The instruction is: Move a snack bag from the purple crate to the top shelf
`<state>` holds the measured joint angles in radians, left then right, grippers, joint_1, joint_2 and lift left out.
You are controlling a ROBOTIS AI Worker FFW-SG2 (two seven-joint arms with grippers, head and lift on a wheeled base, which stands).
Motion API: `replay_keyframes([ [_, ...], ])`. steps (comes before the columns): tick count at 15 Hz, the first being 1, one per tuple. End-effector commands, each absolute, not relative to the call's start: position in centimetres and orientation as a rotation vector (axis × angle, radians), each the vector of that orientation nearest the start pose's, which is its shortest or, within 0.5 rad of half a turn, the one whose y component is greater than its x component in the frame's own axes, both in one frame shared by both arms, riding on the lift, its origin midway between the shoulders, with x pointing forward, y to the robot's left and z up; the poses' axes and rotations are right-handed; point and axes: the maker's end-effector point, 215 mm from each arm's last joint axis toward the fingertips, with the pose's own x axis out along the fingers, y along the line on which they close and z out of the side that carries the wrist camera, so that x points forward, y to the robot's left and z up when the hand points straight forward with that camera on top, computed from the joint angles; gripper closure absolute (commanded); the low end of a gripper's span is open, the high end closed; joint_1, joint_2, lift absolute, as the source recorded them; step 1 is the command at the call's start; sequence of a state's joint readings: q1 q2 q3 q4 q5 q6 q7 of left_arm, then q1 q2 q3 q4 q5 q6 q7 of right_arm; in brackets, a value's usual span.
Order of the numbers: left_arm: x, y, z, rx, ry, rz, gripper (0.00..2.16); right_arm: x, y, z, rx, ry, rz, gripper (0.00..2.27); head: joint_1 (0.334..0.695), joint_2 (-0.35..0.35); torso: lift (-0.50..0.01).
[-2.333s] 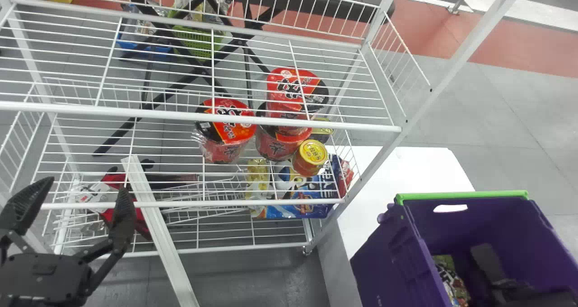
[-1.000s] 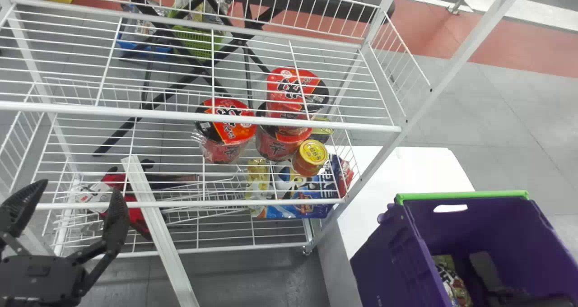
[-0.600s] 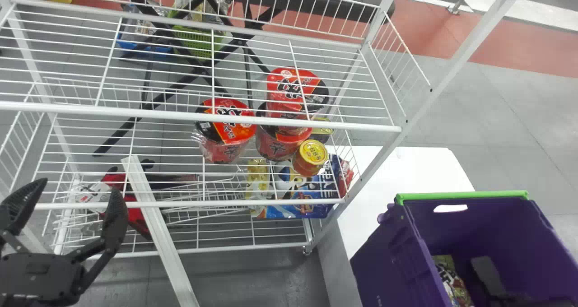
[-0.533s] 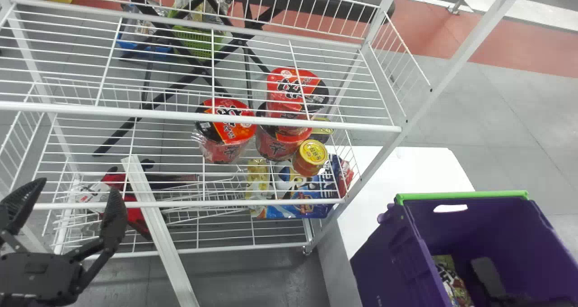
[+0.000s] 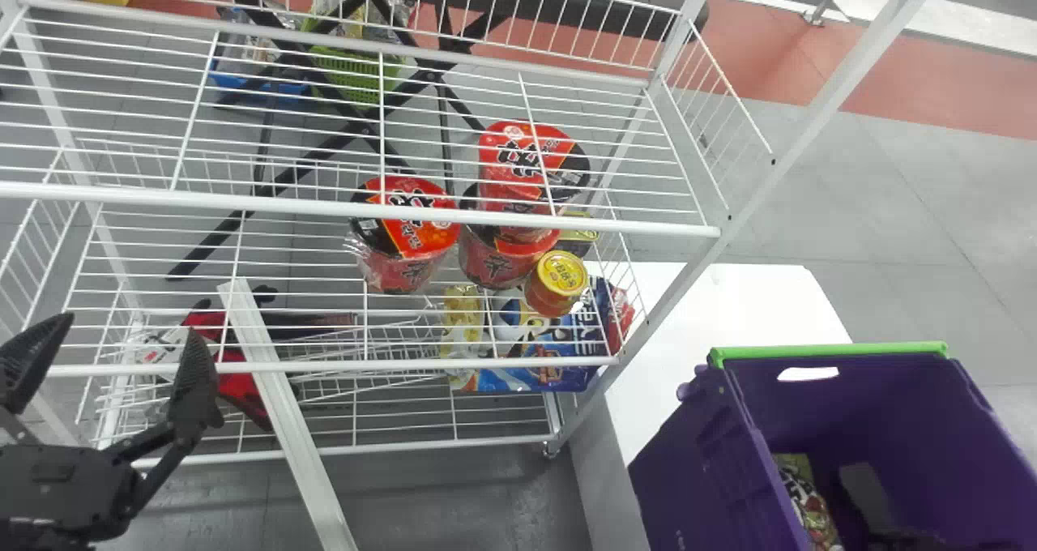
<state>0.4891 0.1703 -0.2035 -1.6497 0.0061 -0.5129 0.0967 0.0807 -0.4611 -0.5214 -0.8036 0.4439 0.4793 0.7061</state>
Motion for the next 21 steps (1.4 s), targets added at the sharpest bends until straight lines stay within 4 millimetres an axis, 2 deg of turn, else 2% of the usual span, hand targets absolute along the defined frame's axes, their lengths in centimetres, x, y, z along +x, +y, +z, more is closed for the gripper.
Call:
replay_keyframes([
  [1, 40.0, 16.6, -40.0, 0.031, -0.088, -0.159, 0.12, 20.9, -62.1, -68.7, -0.058, 1.341, -0.067, 0.18, 0.695, -0.350, -0.455],
  [3, 40.0, 16.7, -39.9, 0.032, -0.090, -0.158, 0.12, 21.4, -62.6, -68.4, -0.061, 1.340, -0.074, 0.18, 0.695, -0.350, -0.455],
  [6, 39.9, 17.0, -39.8, 0.027, -0.100, -0.154, 0.12, 21.0, -62.7, -68.5, -0.056, 1.351, -0.077, 0.18, 0.695, -0.350, -0.455],
  [13, 40.4, 17.4, -39.7, 0.027, -0.113, -0.160, 0.12, 20.2, -62.1, -69.5, -0.072, 1.354, -0.062, 0.18, 0.695, -0.350, -0.455],
  [18, 40.5, 17.6, -39.9, 0.026, -0.108, -0.160, 0.12, 20.6, -61.5, -69.9, -0.093, 1.341, -0.036, 0.22, 0.695, -0.350, -0.455],
  [20, 40.4, 17.6, -40.0, 0.027, -0.108, -0.160, 0.12, 20.5, -61.3, -69.9, -0.089, 1.342, -0.029, 0.59, 0.695, -0.350, -0.455],
  [21, 40.4, 17.7, -40.1, 0.027, -0.107, -0.159, 0.12, 20.5, -61.2, -69.9, -0.088, 1.344, -0.025, 0.86, 0.695, -0.350, -0.455],
])
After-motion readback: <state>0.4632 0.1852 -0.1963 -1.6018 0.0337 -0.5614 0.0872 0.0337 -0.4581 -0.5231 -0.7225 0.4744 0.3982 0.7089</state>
